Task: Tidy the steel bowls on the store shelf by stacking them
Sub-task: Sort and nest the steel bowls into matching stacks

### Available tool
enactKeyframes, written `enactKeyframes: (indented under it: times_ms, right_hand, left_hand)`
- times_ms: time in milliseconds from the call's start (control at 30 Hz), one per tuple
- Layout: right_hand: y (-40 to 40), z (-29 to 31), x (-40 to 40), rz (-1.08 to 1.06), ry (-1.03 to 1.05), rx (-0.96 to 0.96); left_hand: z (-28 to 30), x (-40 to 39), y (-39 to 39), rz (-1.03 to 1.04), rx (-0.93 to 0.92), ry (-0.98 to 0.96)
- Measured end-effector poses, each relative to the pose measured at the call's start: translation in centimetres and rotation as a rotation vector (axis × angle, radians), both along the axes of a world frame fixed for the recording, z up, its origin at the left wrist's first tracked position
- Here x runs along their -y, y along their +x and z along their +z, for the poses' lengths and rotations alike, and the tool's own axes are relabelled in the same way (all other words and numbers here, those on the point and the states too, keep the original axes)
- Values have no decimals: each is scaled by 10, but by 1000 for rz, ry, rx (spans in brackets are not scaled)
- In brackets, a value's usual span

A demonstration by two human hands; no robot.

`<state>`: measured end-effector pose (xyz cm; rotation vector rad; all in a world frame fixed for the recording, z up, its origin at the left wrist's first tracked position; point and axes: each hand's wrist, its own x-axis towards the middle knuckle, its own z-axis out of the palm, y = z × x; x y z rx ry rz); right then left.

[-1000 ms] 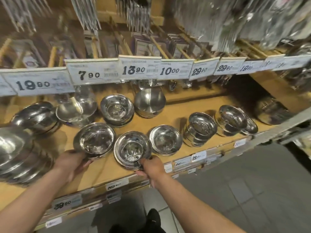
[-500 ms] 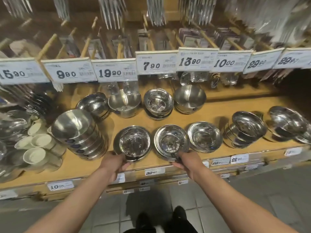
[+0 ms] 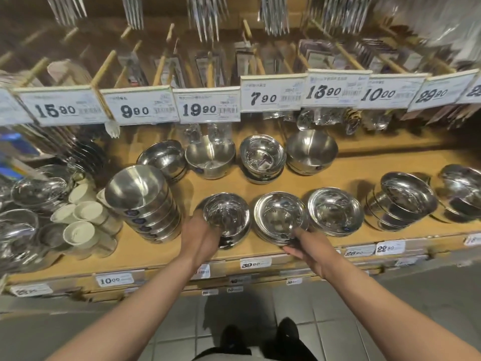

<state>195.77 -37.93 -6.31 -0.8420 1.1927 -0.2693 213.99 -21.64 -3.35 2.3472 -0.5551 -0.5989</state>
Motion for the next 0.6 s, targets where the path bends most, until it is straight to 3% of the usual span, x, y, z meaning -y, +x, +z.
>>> enactKeyframes:
  times_ms: [333, 600]
  right_hand:
    - [-5, 6, 9, 83, 4, -94]
    - [-3, 5, 13, 58, -239, -265]
  left_hand:
    - [-1, 24, 21, 17, 7, 338]
    - [4, 24, 29, 110, -66, 198]
